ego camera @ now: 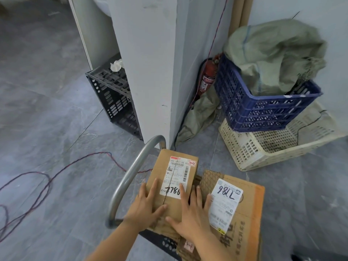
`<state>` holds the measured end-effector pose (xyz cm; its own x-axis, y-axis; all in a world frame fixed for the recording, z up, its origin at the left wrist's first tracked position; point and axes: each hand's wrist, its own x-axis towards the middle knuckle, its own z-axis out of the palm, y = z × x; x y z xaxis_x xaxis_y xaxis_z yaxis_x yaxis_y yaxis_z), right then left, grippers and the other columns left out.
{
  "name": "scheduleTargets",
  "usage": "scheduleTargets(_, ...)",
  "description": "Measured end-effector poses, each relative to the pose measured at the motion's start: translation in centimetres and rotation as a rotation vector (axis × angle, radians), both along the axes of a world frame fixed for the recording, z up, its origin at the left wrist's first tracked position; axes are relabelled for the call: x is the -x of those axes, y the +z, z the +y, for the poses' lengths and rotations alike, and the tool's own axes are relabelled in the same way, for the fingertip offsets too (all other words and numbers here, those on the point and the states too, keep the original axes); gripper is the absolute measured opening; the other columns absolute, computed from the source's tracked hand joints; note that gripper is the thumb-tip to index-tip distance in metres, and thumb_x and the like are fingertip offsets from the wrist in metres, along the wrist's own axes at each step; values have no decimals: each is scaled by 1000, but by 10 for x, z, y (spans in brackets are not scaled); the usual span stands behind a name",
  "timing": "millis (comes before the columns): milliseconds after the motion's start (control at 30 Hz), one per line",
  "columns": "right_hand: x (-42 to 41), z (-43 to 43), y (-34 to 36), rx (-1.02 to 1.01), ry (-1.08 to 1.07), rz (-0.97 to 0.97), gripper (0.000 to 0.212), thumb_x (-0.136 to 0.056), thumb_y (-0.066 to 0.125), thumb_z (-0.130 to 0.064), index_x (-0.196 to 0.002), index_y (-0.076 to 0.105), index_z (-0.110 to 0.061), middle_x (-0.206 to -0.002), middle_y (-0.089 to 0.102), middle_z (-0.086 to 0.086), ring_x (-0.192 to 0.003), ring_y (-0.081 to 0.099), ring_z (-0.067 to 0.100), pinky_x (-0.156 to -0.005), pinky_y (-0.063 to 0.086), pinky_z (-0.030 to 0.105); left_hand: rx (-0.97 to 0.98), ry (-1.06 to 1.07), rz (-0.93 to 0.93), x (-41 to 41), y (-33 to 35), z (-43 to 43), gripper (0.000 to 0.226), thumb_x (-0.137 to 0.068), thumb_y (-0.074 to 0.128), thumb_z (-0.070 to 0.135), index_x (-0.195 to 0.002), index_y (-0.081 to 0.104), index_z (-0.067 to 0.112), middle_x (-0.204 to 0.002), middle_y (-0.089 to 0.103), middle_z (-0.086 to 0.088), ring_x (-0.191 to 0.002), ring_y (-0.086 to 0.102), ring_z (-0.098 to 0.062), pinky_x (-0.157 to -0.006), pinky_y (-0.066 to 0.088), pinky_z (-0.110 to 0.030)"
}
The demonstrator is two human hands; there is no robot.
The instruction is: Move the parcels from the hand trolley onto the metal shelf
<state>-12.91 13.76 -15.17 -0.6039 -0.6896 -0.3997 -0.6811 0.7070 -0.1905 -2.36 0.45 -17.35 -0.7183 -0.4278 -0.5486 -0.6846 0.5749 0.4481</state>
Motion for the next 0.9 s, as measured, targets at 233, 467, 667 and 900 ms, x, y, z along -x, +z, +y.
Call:
scheduleTargets(233, -7, -8, -25, 9, -29, 0, 110, -53, 35, -82, -136, 42, -11, -111, 67, 23, -112, 59, 41, -107, 4, 56, 30, -11, 42, 1, 2, -4, 93, -85, 42, 66, -142, -25, 35, -138, 21, -7, -100, 56, -20, -83, 50, -29)
scheduleTargets(467, -5, -8, 3, 13, 34, 7, 106, -65, 31, -77, -148, -4, -21, -151, 20, 29, -143, 8, 43, -107, -22, 49, 33, 0, 39, -4, 17, -2, 123, -44, 7, 99, -145, -20, 34, -138, 23, -9, -101, 56, -20, -85, 52, -30)
scheduleTargets(667, -2, -6, 39, 71, -3, -138, 105, -63, 20, -74, -143, -27, -25, -156, -15, 16, -142, -21, 35, -113, -17, 46, 53, 49, 84, 0, 54, -1, 92, -84, 46, 63, -147, -15, 34, -144, 20, -7, -109, 52, -17, -88, 49, -26)
scheduleTargets(900, -9, 6, 89, 106, -54, -221, 99, -82, 41, -65, -145, -22, -22, -156, -16, 16, -142, -21, 34, -116, -8, 42, 114, 13, 44, -5, 99, 13, 90, -86, 42, 63, -149, -11, 28, -147, 20, -14, -119, 51, -24, -96, 45, -28)
